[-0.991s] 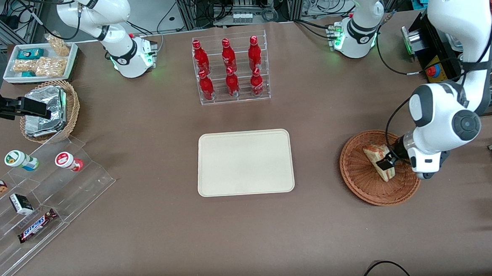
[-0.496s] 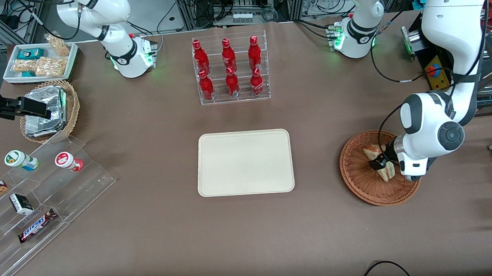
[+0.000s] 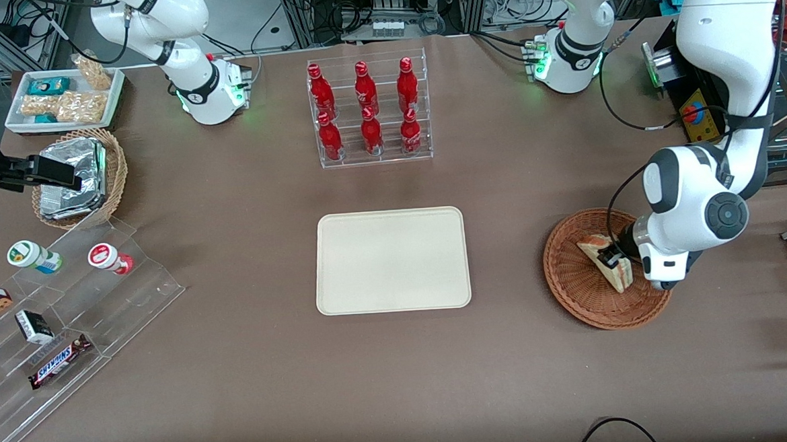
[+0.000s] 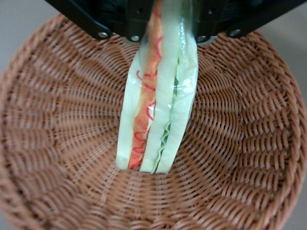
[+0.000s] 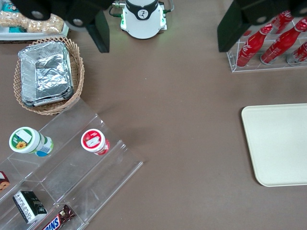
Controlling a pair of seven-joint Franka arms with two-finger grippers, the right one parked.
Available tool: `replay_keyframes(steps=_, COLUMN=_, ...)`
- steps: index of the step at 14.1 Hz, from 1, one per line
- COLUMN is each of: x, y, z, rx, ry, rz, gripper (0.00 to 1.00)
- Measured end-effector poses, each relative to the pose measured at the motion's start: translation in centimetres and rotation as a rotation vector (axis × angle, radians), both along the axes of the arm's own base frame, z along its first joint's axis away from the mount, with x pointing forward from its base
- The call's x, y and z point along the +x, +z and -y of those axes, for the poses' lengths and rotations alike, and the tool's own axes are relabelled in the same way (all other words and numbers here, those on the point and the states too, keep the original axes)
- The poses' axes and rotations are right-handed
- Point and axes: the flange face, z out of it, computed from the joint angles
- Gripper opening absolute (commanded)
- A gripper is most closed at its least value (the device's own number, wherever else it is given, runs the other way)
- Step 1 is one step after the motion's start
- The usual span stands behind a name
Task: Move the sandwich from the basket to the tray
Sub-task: 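Lift the sandwich and carry it over the white tray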
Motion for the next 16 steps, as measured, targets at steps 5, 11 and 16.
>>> replay_keyframes(steps=5, x=-0.4, y=7.1, z=11.0, rx=-0.024, ry=-0.176, rz=0.108, gripper=0.11)
replay_keyframes(steps=11, x=-6.1, y=5.0, z=32.8, rx=-0.059, ry=-0.47, rz=0.102, gripper=0.11)
replay_keyframes(steps=16, x=-6.9, y=-0.3, z=43.3, rx=-0.022, ry=-0.55, rz=0.122, gripper=0.12)
